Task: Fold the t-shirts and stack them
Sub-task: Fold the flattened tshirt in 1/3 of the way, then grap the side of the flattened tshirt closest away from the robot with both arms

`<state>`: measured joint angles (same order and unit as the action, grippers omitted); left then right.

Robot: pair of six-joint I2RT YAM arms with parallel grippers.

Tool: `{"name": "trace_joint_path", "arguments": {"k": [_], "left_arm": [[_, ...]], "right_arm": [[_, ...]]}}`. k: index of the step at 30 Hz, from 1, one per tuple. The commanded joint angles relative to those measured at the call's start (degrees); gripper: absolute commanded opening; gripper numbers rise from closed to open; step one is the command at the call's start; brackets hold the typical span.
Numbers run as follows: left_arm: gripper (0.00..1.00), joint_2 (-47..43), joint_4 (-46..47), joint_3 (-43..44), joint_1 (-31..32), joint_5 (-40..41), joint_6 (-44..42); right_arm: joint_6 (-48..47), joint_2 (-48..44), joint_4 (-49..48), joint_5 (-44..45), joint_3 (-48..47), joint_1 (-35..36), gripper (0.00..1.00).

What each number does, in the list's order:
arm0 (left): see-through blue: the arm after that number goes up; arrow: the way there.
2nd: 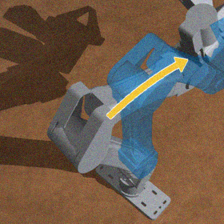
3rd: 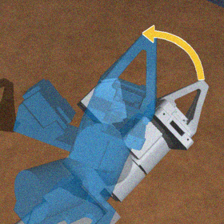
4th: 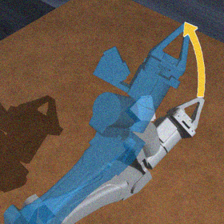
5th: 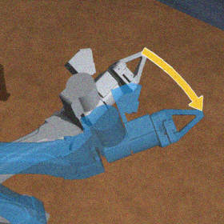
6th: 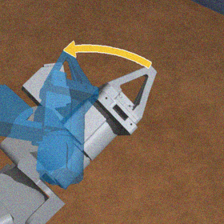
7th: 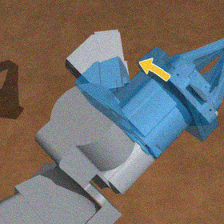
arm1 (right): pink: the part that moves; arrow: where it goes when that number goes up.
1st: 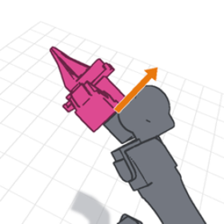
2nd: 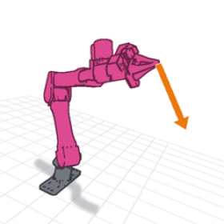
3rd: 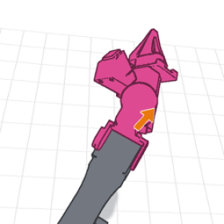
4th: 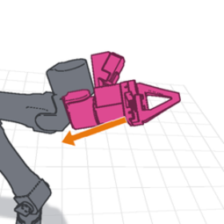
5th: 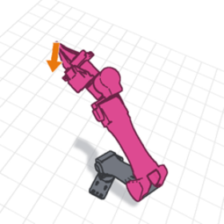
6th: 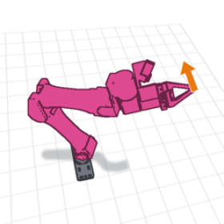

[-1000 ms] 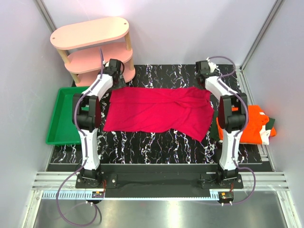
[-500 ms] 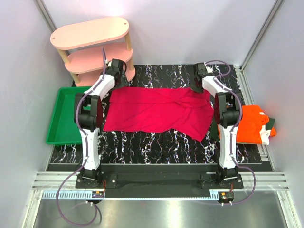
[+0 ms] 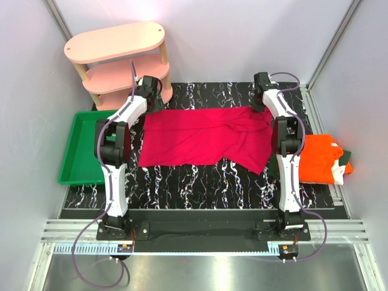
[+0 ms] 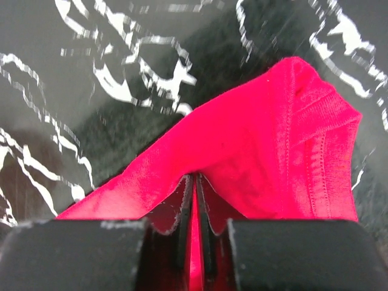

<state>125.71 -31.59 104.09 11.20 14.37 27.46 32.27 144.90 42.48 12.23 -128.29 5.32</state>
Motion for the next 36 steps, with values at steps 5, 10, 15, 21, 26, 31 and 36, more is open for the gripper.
{"name": "trace_joint_path", "arguments": {"k": [5,10,15,21,26,31,36], "left_arm": [[0.68,-0.8,-9.1,-3.7,1.2,-4.4,0.3],[0.68,-4.8,-7.9,-6.9,2.5,-2.5,0.6],[0.69,-12.9,-4.3,-11.6,5.7,1.3,1.0],[0.71,-19.2,-3.7,-15.7,8.1,3.7,1.4],[0.73,-25.8,-3.2,-21.1,8.7,4.9,2.3],[0.7,-32.6,-3.1,-31.0,11.4,5.2,3.2],[0.74,-42.4,-2.0,-44.4,19.8,12.1,5.0]], "right_arm": [[1.3,7.1,5.6,-3.3,-10.0,-3.6,0.17],[-0.3,5.3,2.5,-10.3,-10.6,-3.9,0.22],[0.0,-2.6,1.2,-11.0,-12.4,-2.1,0.39],[-1.1,-13.9,1.5,-9.1,-8.0,0.6,0.61],[-2.6,-26.6,-1.9,-7.3,5.7,3.5,0.61],[-1.4,-41.3,-7.1,-7.2,29.9,7.6,0.55],[-4.8,-55.4,-11.2,3.1,50.8,17.8,0.55]]}}
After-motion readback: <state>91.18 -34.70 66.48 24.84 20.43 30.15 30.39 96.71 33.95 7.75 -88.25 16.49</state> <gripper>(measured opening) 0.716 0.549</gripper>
